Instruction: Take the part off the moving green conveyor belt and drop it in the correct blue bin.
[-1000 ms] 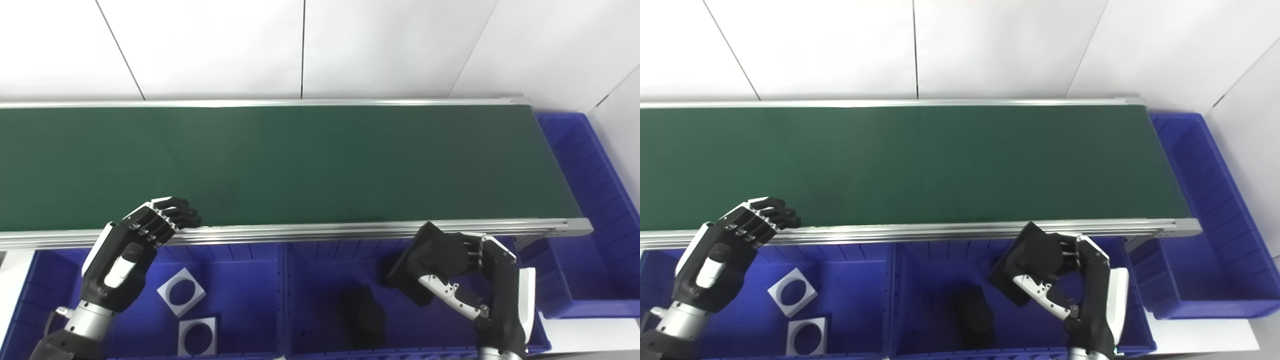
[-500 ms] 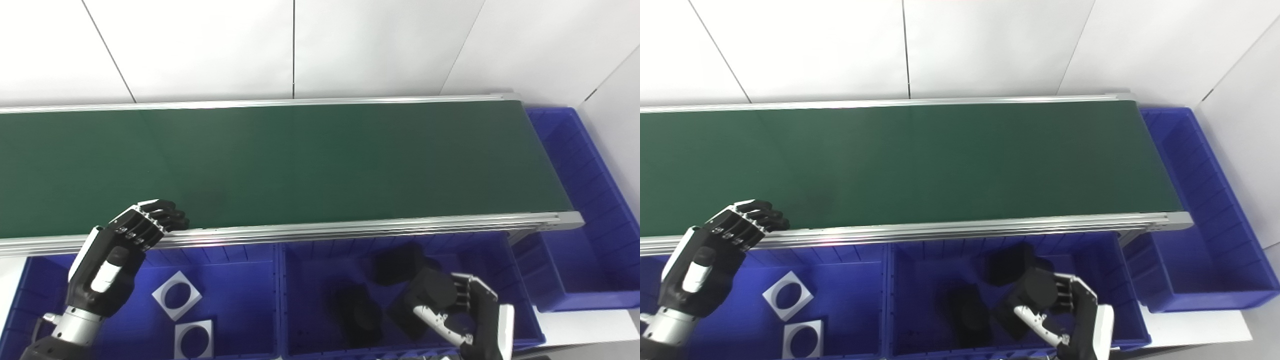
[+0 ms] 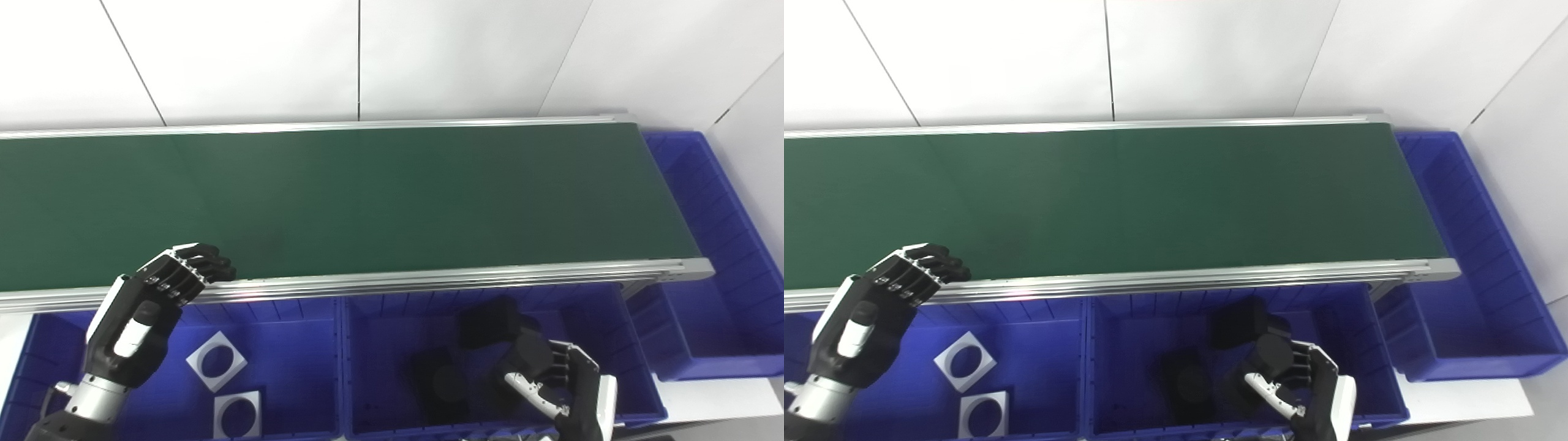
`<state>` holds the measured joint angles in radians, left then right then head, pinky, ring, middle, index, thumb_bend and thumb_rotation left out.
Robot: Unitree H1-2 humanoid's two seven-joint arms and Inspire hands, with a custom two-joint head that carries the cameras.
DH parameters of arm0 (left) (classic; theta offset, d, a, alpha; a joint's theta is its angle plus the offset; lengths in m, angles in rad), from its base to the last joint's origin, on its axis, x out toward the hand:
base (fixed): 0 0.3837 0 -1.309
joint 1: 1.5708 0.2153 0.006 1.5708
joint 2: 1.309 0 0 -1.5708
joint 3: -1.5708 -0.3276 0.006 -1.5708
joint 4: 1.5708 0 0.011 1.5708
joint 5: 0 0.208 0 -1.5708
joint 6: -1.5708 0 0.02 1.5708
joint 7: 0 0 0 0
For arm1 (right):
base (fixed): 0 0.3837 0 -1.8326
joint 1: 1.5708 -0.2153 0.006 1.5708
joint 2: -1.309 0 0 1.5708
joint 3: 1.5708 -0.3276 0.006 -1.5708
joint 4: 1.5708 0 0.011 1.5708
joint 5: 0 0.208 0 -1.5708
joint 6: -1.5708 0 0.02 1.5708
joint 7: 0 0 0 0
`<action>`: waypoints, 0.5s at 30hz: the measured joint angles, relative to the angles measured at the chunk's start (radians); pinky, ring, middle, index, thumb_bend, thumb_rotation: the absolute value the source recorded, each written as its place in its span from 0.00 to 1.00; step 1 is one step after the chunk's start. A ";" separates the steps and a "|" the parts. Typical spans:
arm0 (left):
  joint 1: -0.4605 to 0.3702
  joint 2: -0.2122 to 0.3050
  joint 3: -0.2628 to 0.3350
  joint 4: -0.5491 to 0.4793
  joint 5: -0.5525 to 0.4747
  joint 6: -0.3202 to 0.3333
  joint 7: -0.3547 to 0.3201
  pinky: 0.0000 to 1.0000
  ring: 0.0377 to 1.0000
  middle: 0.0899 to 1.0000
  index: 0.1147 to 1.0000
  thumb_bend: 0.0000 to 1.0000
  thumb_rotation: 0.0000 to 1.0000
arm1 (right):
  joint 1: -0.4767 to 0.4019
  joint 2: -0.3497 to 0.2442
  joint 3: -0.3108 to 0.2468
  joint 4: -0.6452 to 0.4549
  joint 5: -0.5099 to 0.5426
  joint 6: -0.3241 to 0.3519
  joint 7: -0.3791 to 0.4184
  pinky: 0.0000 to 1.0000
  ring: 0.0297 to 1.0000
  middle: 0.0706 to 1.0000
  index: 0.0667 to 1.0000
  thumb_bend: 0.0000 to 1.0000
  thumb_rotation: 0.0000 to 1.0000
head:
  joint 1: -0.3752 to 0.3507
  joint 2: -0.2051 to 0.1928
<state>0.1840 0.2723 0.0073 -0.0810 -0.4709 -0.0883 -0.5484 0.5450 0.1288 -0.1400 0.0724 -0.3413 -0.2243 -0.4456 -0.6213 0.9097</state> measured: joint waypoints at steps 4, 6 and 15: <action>0.006 -0.004 0.000 -0.017 0.000 0.007 0.006 0.69 0.65 0.64 0.64 0.91 0.64 | 0.000 0.003 0.000 -0.011 -0.006 0.001 0.000 0.38 0.41 0.45 0.48 0.52 0.00 | 0.003 0.002; 0.006 -0.005 -0.001 -0.017 0.000 0.014 0.007 0.69 0.65 0.64 0.64 0.91 0.64 | 0.000 0.003 0.001 -0.018 -0.012 0.001 0.000 0.38 0.41 0.46 0.47 0.52 0.00 | 0.008 0.000; 0.006 -0.007 -0.003 -0.017 0.002 0.015 0.007 0.69 0.65 0.64 0.64 0.92 0.65 | 0.019 -0.004 0.014 -0.072 0.044 0.000 0.032 0.61 0.67 0.71 0.74 0.83 0.17 | 0.015 -0.003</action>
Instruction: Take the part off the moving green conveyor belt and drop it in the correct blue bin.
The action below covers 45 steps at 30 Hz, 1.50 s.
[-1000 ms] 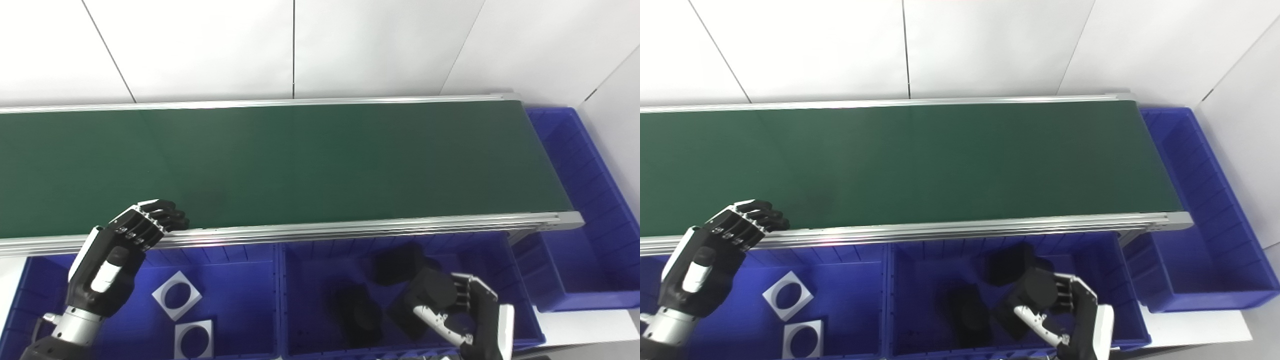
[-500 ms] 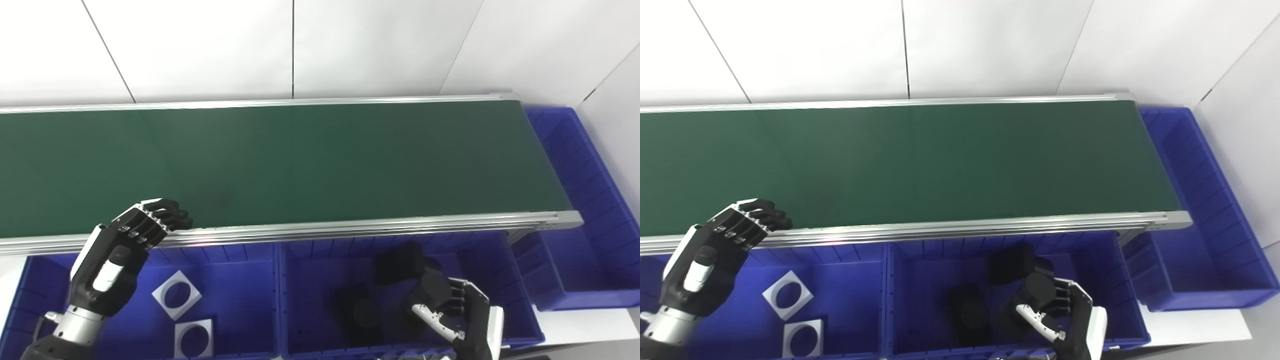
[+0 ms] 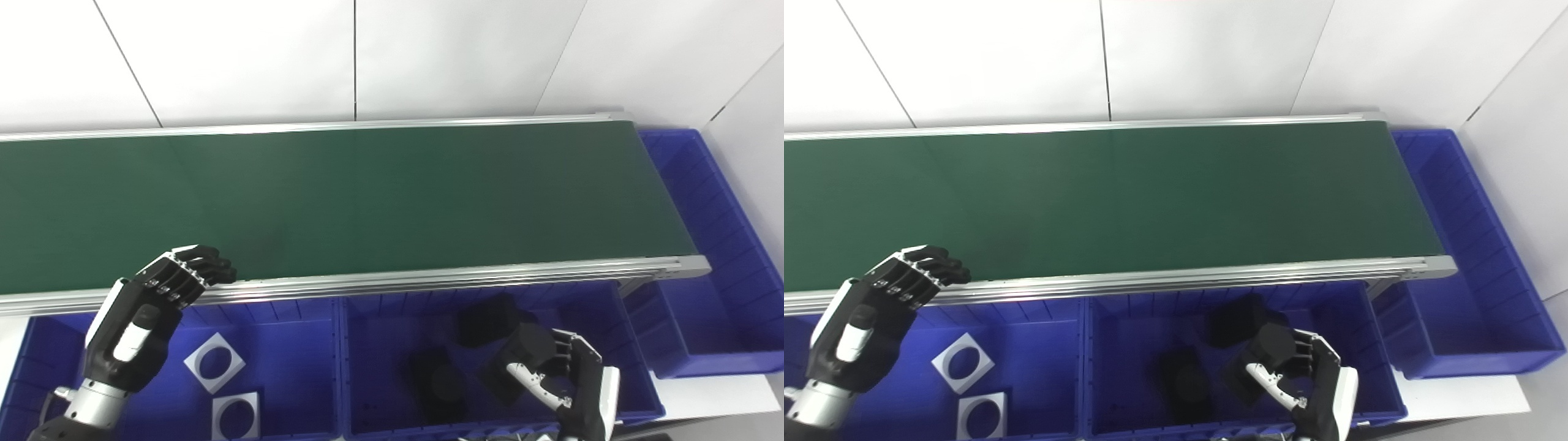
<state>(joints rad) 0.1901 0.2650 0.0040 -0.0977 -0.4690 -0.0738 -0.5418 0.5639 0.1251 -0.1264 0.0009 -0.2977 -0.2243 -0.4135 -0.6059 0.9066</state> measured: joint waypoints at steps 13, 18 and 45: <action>0.000 -0.002 -0.009 0.000 0.013 -0.003 -0.002 0.69 0.65 0.64 0.64 0.90 0.66 | 0.057 -0.048 0.050 -0.195 -0.017 0.066 0.136 0.89 0.94 0.94 0.98 1.00 0.46 | 0.051 -0.005; 0.007 -0.009 -0.021 -0.011 0.031 -0.001 0.010 0.70 0.65 0.64 0.63 0.89 0.65 | 0.085 -0.048 0.062 -0.273 -0.012 0.071 0.167 0.86 0.90 0.92 0.95 0.98 0.45 | 0.139 -0.002; 0.077 -0.099 -0.100 -0.062 0.201 -0.069 0.096 0.73 0.75 0.77 0.77 0.93 0.65 | -0.128 -0.058 0.382 -0.484 -0.076 0.120 0.407 0.72 0.76 0.78 0.82 0.70 0.58 | 0.448 -0.175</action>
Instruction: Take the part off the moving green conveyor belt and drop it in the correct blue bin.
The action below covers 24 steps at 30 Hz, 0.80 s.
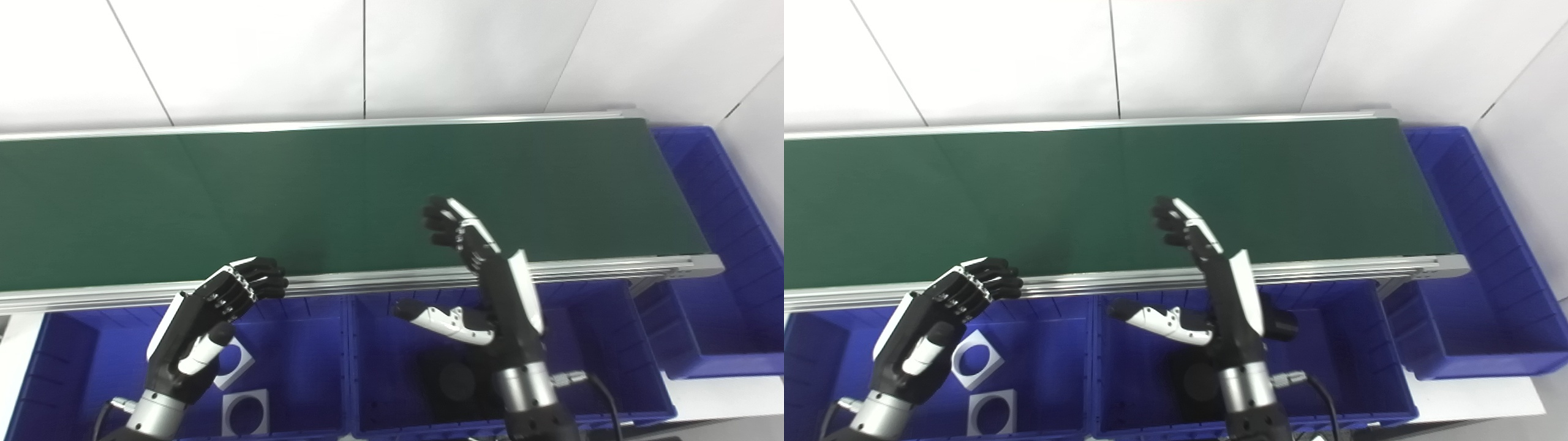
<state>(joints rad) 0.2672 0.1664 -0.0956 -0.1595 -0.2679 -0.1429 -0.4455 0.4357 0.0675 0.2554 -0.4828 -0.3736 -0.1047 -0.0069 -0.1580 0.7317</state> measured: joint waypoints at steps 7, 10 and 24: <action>0.027 -0.013 -0.021 0.016 0.058 -0.053 0.023 0.76 0.81 0.83 0.84 0.94 0.68 | -0.063 -0.017 0.005 0.096 0.043 0.003 0.004 0.67 0.73 0.76 0.80 0.64 0.58 | 0.049 -0.029; 0.033 -0.023 -0.032 0.031 0.073 -0.074 0.036 0.77 0.81 0.84 0.86 0.93 0.69 | -0.070 -0.018 0.003 0.143 0.070 0.003 0.003 0.64 0.71 0.74 0.80 0.61 0.59 | 0.069 -0.038; 0.028 -0.058 -0.060 0.073 0.112 -0.107 0.073 0.77 0.83 0.85 0.85 0.88 0.66 | -0.079 -0.072 -0.023 0.312 0.185 -0.071 -0.003 0.65 0.72 0.75 0.80 0.58 0.60 | 0.112 -0.074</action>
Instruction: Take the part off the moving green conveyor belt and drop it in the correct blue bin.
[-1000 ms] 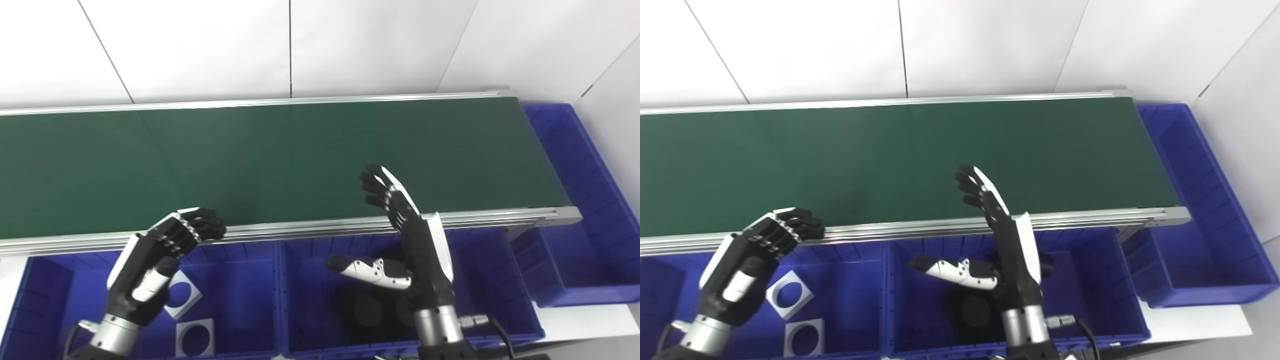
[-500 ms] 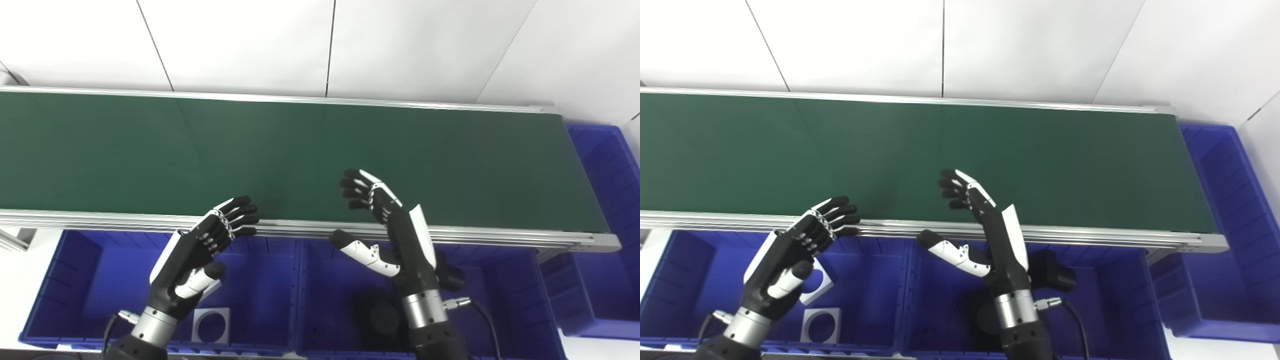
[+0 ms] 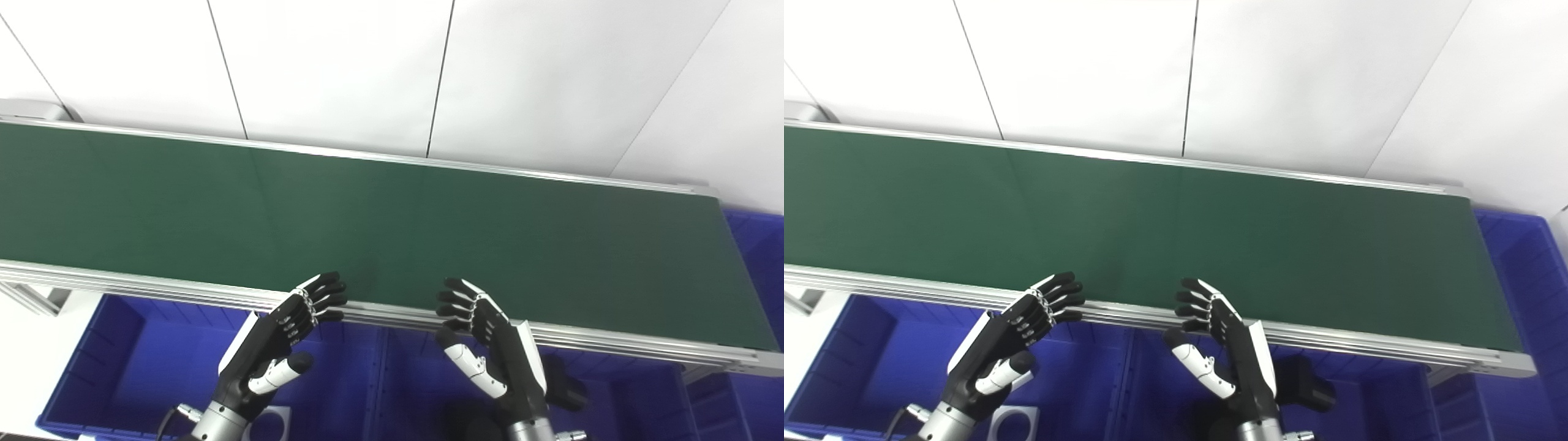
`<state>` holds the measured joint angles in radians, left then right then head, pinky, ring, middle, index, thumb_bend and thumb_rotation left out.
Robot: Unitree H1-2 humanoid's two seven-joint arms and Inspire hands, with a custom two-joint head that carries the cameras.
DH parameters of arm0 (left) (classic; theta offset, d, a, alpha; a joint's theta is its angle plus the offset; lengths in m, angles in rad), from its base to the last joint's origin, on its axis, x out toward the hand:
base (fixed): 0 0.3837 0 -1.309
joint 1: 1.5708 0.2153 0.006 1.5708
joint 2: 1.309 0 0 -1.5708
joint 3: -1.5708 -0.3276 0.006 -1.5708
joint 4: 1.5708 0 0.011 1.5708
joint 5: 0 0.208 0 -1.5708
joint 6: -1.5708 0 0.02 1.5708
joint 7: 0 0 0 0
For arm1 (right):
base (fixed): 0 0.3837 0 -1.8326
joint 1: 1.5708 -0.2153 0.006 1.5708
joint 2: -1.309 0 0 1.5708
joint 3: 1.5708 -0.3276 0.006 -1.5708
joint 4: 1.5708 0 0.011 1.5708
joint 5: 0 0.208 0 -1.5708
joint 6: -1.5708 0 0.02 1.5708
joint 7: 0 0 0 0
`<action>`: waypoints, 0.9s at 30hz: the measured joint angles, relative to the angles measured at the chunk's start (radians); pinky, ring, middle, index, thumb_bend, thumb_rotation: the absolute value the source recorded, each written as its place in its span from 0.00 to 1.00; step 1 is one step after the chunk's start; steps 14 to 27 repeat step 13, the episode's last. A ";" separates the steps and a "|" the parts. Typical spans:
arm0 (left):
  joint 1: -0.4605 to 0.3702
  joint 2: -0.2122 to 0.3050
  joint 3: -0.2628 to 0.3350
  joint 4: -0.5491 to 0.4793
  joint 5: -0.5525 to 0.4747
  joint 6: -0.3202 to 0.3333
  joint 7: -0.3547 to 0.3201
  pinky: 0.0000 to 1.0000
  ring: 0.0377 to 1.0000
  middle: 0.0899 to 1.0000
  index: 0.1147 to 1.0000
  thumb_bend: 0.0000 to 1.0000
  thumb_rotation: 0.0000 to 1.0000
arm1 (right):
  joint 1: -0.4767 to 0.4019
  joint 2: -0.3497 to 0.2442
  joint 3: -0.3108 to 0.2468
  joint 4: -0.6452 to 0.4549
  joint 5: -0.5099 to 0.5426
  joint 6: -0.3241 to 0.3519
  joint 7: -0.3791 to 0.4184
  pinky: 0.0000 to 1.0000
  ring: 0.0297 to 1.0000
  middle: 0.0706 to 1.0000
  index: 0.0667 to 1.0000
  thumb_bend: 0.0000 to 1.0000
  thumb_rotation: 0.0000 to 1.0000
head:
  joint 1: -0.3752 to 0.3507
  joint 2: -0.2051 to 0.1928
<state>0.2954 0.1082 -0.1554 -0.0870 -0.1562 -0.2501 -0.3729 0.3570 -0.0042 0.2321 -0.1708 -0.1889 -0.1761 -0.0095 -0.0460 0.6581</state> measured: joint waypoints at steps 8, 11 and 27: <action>-0.024 -0.004 -0.011 0.016 0.007 -0.002 0.004 0.79 0.82 0.84 0.84 0.87 0.65 | 0.006 -0.014 0.001 0.002 0.011 -0.049 0.000 0.71 0.77 0.80 0.83 0.64 0.61 | -0.002 0.000; -0.030 -0.004 -0.012 0.031 0.007 -0.002 0.005 0.78 0.82 0.84 0.84 0.87 0.65 | 0.011 -0.021 0.002 0.002 0.011 -0.053 0.001 0.72 0.78 0.80 0.84 0.66 0.61 | -0.005 0.003; -0.031 -0.004 -0.012 0.035 0.008 -0.003 0.006 0.78 0.82 0.83 0.83 0.88 0.65 | 0.014 -0.028 0.002 0.002 0.012 -0.056 0.001 0.72 0.78 0.81 0.84 0.67 0.60 | -0.005 0.001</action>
